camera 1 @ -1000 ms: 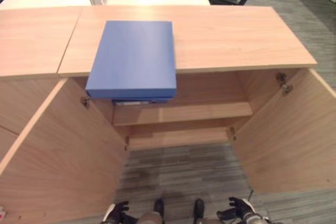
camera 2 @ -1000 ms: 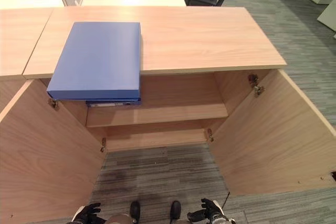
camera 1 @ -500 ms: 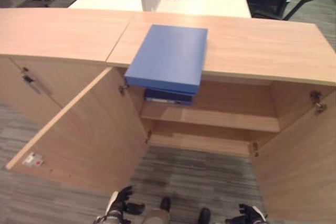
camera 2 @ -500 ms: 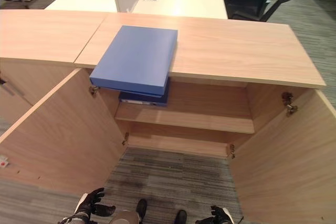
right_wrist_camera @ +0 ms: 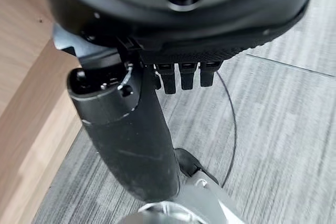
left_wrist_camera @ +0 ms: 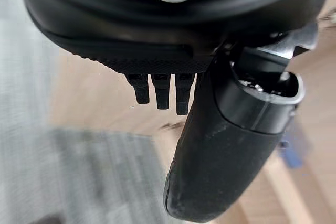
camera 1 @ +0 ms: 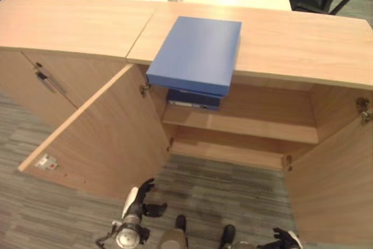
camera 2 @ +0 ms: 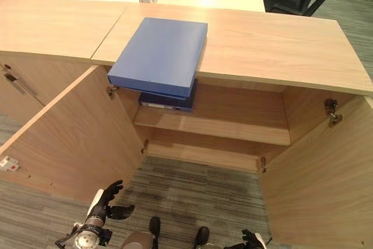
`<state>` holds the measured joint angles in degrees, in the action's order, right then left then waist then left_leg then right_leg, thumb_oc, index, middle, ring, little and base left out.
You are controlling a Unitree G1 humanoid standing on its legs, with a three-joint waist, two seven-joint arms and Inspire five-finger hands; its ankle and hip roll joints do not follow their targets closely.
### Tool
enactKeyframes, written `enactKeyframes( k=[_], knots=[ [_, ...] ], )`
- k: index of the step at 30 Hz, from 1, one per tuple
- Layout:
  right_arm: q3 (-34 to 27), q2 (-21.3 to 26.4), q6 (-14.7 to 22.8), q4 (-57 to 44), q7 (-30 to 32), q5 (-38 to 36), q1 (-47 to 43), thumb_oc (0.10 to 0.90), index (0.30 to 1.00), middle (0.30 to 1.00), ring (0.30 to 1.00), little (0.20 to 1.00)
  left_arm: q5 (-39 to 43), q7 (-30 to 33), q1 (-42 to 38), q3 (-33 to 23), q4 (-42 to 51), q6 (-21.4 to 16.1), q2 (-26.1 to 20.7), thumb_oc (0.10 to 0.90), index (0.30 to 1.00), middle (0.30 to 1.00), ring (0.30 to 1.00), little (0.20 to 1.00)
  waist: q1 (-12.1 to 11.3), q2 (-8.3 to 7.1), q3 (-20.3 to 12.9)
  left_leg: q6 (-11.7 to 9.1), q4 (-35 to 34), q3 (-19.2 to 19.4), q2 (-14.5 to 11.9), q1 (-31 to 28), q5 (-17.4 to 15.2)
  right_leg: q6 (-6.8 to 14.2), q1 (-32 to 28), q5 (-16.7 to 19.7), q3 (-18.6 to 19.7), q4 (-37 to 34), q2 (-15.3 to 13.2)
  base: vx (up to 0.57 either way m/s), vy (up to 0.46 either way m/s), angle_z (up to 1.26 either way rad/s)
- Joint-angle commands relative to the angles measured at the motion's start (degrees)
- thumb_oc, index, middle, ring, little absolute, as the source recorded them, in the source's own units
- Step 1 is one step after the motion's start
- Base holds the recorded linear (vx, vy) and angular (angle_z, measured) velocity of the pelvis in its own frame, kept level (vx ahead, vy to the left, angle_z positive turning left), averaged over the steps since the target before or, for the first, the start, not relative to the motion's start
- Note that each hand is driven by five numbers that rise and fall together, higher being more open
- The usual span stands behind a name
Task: Put the empty folder in the office cabinet
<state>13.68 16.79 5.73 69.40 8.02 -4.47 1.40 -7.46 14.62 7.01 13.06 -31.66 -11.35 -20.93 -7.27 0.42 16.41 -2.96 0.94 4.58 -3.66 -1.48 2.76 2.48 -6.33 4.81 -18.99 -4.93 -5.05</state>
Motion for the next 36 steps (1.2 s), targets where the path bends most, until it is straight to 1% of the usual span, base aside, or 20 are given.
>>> enactKeyframes(
  k=[1, 3, 4, 5, 7, 8, 9, 10, 11, 13, 17, 20, 23, 24, 26, 28, 29, 32, 33, 36],
  knots=[
    [0.7, 0.3, 1.4, -2.6, 0.9, 1.2, -1.0, 0.8, 0.9, 0.9, 0.9, 0.9, -10.1, 7.5, -2.9, -3.4, 9.7, -3.9, -6.7, 0.8, 0.9, 0.9, 0.9, 0.9, -1.1, -1.68, -2.4, -2.7, 6.8, -0.7, 0.8, 2.4, -4.9, 3.1, -4.8, -10.8, -0.2, 3.8, 0.8, 0.08, -0.007, 0.05],
    [0.7, -0.3, 1.8, -3.6, 1.2, 1.2, -0.2, 0.8, 0.9, 0.9, 0.9, 0.9, -16.8, 10.9, -3.1, -4.5, 13.9, -3.0, -9.4, 0.8, 0.9, 0.9, 0.9, 0.9, -1.0, -1.82, -2.5, -2.4, 6.9, -1.1, 1.0, 2.2, -5.2, 2.7, -5.2, -11.6, -0.1, 4.8, 0.8, 0.1, 0.009, 0.04],
    [1.1, -1.0, 2.0, -4.0, 1.3, 1.4, 0.5, 0.8, 0.9, 0.9, 0.9, 0.9, -21.5, 14.2, -3.0, -6.1, 17.3, -2.2, -10.8, 0.8, 0.9, 0.9, 0.9, 0.9, -0.8, -1.99, -2.9, -2.1, 6.2, -1.3, 1.0, 1.2, -5.5, 2.5, -5.3, -12.4, 0.0, 5.9, 0.8, 0.08, 0.014, 0.05],
    [1.2, -1.1, 2.0, -4.0, 1.3, 1.4, 0.5, 0.8, 0.9, 0.9, 0.9, 0.9, -21.7, 14.3, -2.8, -6.2, 17.5, -2.2, -10.7, 0.8, 0.9, 0.9, 0.9, 0.9, -0.8, -2.05, -2.9, -2.1, 6.1, -1.3, 1.0, 1.1, -5.4, 2.5, -5.3, -12.5, 0.0, 6.0, 0.8, 0.08, 0.015, 0.04],
    [1.9, -1.7, 1.9, -4.0, 1.3, 1.5, 0.8, 0.8, 0.9, 0.9, 0.9, 0.9, -27.4, 18.8, -3.6, -8.2, 20.9, -0.6, -12.0, 0.8, 0.9, 0.9, 0.9, 0.9, -0.6, -2.25, -3.4, -1.9, 5.2, -1.3, 1.1, 0.5, -5.6, 2.4, -5.2, -12.9, 0.2, 6.7, 0.7, 0.05, 0.015, 0.01],
    [1.9, -1.7, 1.9, -4.0, 1.3, 1.5, 0.8, 0.8, 0.9, 0.9, 0.9, 0.9, -27.6, 18.9, -3.5, -8.3, 21.0, -0.5, -11.9, 0.8, 0.9, 0.9, 0.9, 0.9, -0.5, -2.29, -3.4, -1.9, 5.2, -1.3, 1.1, 0.4, -5.6, 2.4, -5.2, -13.0, 0.2, 6.7, 0.7, 0.05, 0.015, -0.01],
    [2.2, -1.9, 1.8, -4.0, 1.1, 1.6, 1.0, 0.8, 0.9, 0.9, 0.9, 0.9, -30.3, 20.6, -4.0, -9.1, 22.9, 0.0, -12.8, 0.8, 0.9, 0.9, 0.9, 0.9, -0.4, -2.41, -3.7, -1.8, 4.7, -1.2, 1.2, 0.1, -5.7, 2.5, -5.1, -12.9, 0.3, 6.6, 0.7, 0.05, 0.031, -0.02],
    [2.7, -2.1, 1.9, -4.0, 0.9, 1.5, 1.2, 0.8, 0.9, 0.9, 0.9, 0.9, -34.8, 23.0, -5.6, -10.5, 26.8, 1.6, -14.8, 0.8, 0.9, 0.9, 0.9, 0.9, 0.0, -2.38, -4.2, -1.6, 3.5, -1.2, 1.4, -0.5, -5.5, 2.7, -5.1, -12.7, 0.6, 6.2, 0.7, 0.05, 0.032, -0.05],
    [2.7, -2.1, 1.9, -4.0, 1.0, 1.5, 1.1, 0.8, 0.9, 0.9, 0.9, 0.9, -35.0, 22.9, -5.5, -10.6, 26.9, 1.7, -14.8, 0.8, 0.9, 0.9, 0.9, 0.9, 0.0, -2.44, -4.2, -1.6, 3.3, -1.1, 1.4, -0.5, -5.5, 2.7, -5.1, -12.7, 0.6, 6.2, 0.7, 0.04, 0.036, -0.07],
    [2.9, -2.3, 1.9, -4.1, 1.0, 1.9, 1.4, 0.8, 0.9, 0.9, 0.9, 0.9, -38.7, 24.3, -5.8, -12.1, 30.4, 2.5, -16.3, 0.8, 0.9, 0.9, 0.9, 0.9, 0.3, -2.37, -4.6, -1.4, 2.0, -1.0, 1.5, -1.2, -5.4, 3.1, -5.0, -12.3, 0.8, 5.9, 0.7, 0.02, 0.021, -0.06],
    [3.2, -2.5, 1.7, -3.9, 1.0, 2.2, 1.5, 0.8, 0.9, 0.9, 0.9, 0.9, -41.0, 26.9, -6.6, -14.6, 35.7, 3.3, -16.7, 0.8, 0.9, 0.9, 0.9, 0.9, 0.7, -1.83, -5.3, -1.1, -1.5, -0.5, 1.9, -2.8, -4.6, 3.8, -4.4, -11.7, 1.3, 5.9, 0.6, 0.02, 0.029, -0.14],
    [3.6, -2.4, 1.4, -3.7, 0.8, 2.9, 1.5, 0.8, 0.9, 0.9, 0.9, 0.9, -43.0, 28.0, -8.1, -15.7, 41.5, 2.4, -18.1, 0.8, 0.9, 0.9, 0.9, 0.9, 1.2, -0.83, -5.9, -1.1, -4.9, 0.6, 2.1, -4.2, -3.2, 4.5, -3.7, -11.4, 1.3, 6.1, 0.4, 0.01, 0.038, -0.09],
    [3.8, -2.3, 1.5, -3.8, 0.7, 3.2, 1.5, 0.8, 0.9, 0.9, 0.9, 0.9, -44.1, 27.7, -8.8, -15.5, 44.3, 2.1, -19.0, 0.8, 0.9, 0.9, 0.9, 0.9, 1.5, -0.38, -6.2, -1.1, -5.4, 1.0, 2.0, -4.5, -2.9, 4.6, -3.6, -11.2, 1.4, 5.8, 0.5, 0.0, 0.018, -0.2],
    [3.9, -1.9, 1.4, -3.8, 0.6, 3.3, 1.7, 0.8, 0.9, 0.9, 0.9, 0.9, -44.1, 27.4, -10.0, -15.2, 46.4, 1.3, -20.2, 0.8, 0.9, 0.9, 0.9, 0.9, 1.9, 0.02, -6.3, -1.2, -5.5, 1.0, 1.9, -4.6, -2.8, 4.6, -3.8, -11.2, 1.4, 5.4, 0.5, 0.0, -0.004, -0.13],
    [3.9, -1.7, 1.3, -3.9, 0.5, 3.4, 1.7, 0.8, 0.9, 0.9, 0.9, 0.9, -44.0, 26.9, -10.6, -14.9, 47.6, 0.8, -20.8, 0.8, 0.9, 0.9, 0.9, 0.9, 2.2, 0.19, -6.1, -1.3, -5.5, 1.0, 1.9, -4.8, -2.7, 4.6, -4.0, -11.0, 1.3, 5.0, 0.5, 0.0, -0.005, -0.02],
    [4.3, -1.1, 1.2, -3.9, 0.5, 3.9, 1.8, 0.8, 0.9, 0.9, 0.9, 0.9, -43.3, 26.2, -12.2, -13.4, 48.5, 0.0, -21.9, 0.8, 0.9, 0.9, 0.9, 0.9, 3.0, 0.79, -6.0, -1.4, -5.6, 1.2, 1.8, -5.1, -2.8, 4.7, -4.2, -10.8, 1.5, 4.6, 0.4, 0.0, 0.0, 0.0],
    [4.2, -1.1, 1.2, -3.9, 0.5, 3.9, 1.8, 0.8, 0.9, 0.9, 0.9, 0.9, -43.2, 26.2, -12.5, -13.3, 48.4, 0.0, -21.9, 0.8, 0.9, 0.9, 0.9, 0.9, 2.9, 0.82, -5.9, -1.4, -5.6, 1.2, 1.8, -5.2, -2.8, 4.7, -4.3, -10.8, 1.5, 4.6, 0.5, 0.0, 0.0, 0.0],
    [4.1, -0.4, 1.0, -4.1, 0.4, 3.9, 1.7, 0.8, 0.9, 0.9, 0.9, 0.9, -42.6, 24.5, -14.3, -11.2, 48.6, -0.8, -23.0, 0.8, 0.9, 0.9, 0.9, 0.9, 3.9, 1.7, -5.6, -1.5, -5.6, 1.6, 1.8, -5.5, -2.9, 4.7, -4.6, -10.8, 1.8, 4.2, 0.5, -0.02, -0.004, -0.04],
    [4.1, -0.3, 1.0, -4.1, 0.4, 3.9, 1.7, 0.8, 0.9, 0.9, 0.9, 0.9, -42.6, 24.5, -14.5, -11.1, 48.4, -0.8, -23.0, 0.8, 0.9, 0.9, 0.9, 0.9, 3.9, 1.73, -5.6, -1.5, -5.6, 1.6, 1.8, -5.6, -2.9, 4.7, -4.6, -10.7, 1.8, 4.2, 0.5, -0.02, 0.002, -0.04],
    [3.9, 0.1, 0.9, -4.4, 0.5, 3.8, 1.7, 0.8, 0.9, 0.9, 0.9, 0.9, -41.9, 23.6, -15.5, -9.7, 48.1, -1.1, -22.7, 0.8, 0.9, 0.9, 0.9, 0.9, 4.7, 2.34, -5.3, -1.5, -5.6, 2.1, 1.8, -5.7, -2.8, 4.8, -4.7, -10.5, 2.2, 3.6, 0.6, -0.02, 0.007, -0.09]
  ],
)
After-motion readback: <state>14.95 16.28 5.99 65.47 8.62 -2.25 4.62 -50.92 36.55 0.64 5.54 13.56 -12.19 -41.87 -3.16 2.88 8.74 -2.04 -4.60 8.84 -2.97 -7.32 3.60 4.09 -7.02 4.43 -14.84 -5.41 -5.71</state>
